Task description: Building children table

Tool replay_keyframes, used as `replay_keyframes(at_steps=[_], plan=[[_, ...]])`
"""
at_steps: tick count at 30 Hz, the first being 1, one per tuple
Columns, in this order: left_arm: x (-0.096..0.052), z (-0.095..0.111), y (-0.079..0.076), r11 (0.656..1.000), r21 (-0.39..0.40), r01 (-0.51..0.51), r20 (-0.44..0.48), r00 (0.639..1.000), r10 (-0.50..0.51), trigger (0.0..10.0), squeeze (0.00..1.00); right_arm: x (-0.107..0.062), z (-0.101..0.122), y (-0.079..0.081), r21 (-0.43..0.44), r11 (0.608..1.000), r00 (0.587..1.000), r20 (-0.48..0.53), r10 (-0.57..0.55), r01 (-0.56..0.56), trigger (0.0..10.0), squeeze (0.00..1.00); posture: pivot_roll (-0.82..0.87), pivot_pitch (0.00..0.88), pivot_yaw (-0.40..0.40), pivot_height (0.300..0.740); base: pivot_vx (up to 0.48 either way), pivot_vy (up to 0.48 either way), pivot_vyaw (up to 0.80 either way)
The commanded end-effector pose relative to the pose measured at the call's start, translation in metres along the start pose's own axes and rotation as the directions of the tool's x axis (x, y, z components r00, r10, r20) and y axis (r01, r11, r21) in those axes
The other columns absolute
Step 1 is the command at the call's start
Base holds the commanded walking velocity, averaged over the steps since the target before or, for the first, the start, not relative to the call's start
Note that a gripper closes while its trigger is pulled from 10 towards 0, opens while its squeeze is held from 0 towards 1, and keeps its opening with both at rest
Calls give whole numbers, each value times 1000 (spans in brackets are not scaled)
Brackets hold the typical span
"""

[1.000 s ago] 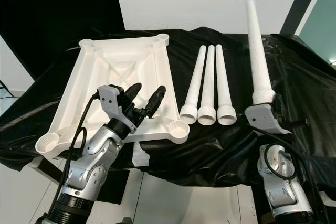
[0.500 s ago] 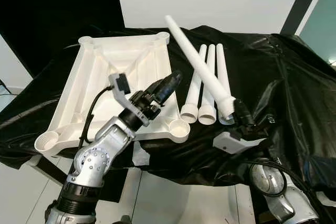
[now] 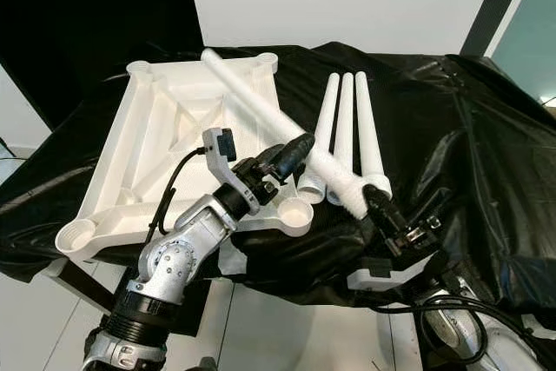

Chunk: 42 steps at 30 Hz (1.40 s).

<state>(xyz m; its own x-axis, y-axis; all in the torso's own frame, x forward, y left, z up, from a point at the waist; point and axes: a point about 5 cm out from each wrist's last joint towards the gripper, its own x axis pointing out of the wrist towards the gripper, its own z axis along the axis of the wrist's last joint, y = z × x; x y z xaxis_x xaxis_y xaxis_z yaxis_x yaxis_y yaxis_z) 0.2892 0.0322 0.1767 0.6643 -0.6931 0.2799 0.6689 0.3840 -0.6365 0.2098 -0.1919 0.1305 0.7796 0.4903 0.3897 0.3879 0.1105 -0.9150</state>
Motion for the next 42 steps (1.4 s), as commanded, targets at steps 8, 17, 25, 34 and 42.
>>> replay_keyframes(at_steps=[8, 17, 25, 34, 42], plan=[[2, 0, 0, 990, 35, 137, -2, 991, -137, 10000, 0, -5, 7, -8, -23, 998, 998, 34, -57, 58, 10000, 0, 139, 0, 23, 740, 0, 0, 0], [16, 5, -2, 991, -12, 130, 51, 990, -129, 10000, 0, -32, 18, 8, 1, 1000, 995, 96, 20, -20, 10000, 0, 140, 0, 22, 740, 0, 0, 0], [21, 10, -5, 989, -32, 146, 78, 987, -143, 10000, 0, -35, 17, 9, -11, 1000, 995, 96, 20, -19, 10000, 0, 135, 0, 24, 740, 0, 0, 0], [20, 12, -16, 972, -20, 233, 114, 967, -229, 0, 0, -30, 16, 8, 9, 1000, 996, 93, 3, -4, 10000, 0, 146, 0, 19, 740, 0, 0, 0], [17, 16, -13, 976, -13, 216, 144, 967, -212, 0, 0, -21, 19, 5, 190, 981, 998, 66, 8, -20, 10000, 1000, 160, 0, 12, 740, 0, 0, 0]])
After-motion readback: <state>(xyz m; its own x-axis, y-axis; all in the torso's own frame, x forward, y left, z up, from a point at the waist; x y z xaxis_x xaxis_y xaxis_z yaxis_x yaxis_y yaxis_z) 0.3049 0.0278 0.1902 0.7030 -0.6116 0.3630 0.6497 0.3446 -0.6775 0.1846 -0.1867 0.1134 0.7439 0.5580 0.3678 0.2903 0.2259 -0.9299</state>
